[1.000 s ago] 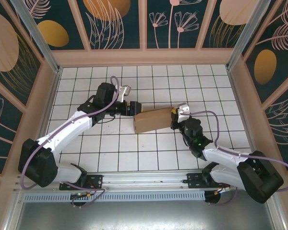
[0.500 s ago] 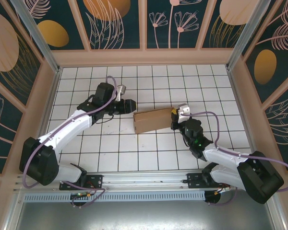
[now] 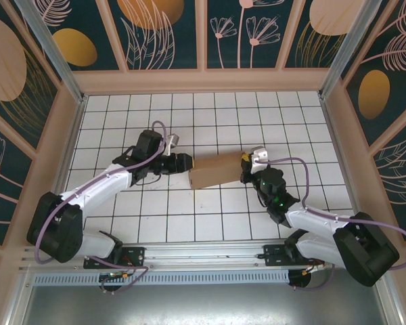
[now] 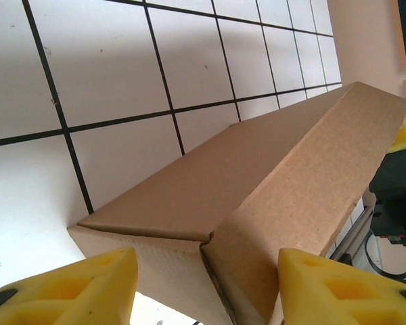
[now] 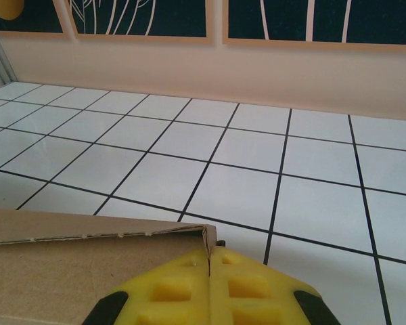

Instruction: Fold the paper box

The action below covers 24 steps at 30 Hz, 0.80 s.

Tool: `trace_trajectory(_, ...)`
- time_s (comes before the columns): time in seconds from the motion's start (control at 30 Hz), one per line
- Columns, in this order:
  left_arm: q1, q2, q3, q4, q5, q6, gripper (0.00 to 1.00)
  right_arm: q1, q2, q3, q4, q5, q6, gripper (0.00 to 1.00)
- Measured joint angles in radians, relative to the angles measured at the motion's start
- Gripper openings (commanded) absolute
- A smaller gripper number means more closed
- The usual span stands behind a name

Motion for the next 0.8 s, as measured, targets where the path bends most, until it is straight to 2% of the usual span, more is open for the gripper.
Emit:
trace_trajectory(0.07, 0.0, -0.002, -0.015, 0.027, 0.001, -0.011, 0.54, 0.0, 0.002, 0.0, 0.002, 0.0, 0.001, 0.0)
trace_trajectory(0.17, 0.0, -0.002, -0.017, 0.04, -0.001, -0.019, 0.52, 0.0, 0.002, 0.0, 0.002, 0.001, 0.002, 0.1)
trace_trajectory(0.33, -0.001, 0.021, 0.0, 0.038, -0.003, -0.027, 0.48, -0.001, -0.006, 0.007, -0.022, 0.008, 0.013, 0.34)
trace_trajectory(0.37, -0.001, 0.027, 0.006, 0.037, -0.005, -0.029, 0.48, -0.001, -0.014, 0.008, -0.035, 0.007, 0.016, 0.44)
trace_trajectory(0.53, -0.001, 0.048, 0.027, 0.033, -0.013, -0.029, 0.47, 0.0, -0.077, 0.008, -0.123, -0.014, 0.019, 0.63)
trace_trajectory(0.67, -0.001, 0.063, 0.04, 0.03, -0.018, -0.029, 0.47, -0.005, -0.151, 0.008, -0.18, -0.057, 0.014, 0.86)
trace_trajectory(0.8, -0.001, 0.07, 0.046, 0.03, -0.021, -0.029, 0.47, -0.044, -0.235, 0.009, -0.212, -0.118, 0.03, 0.95)
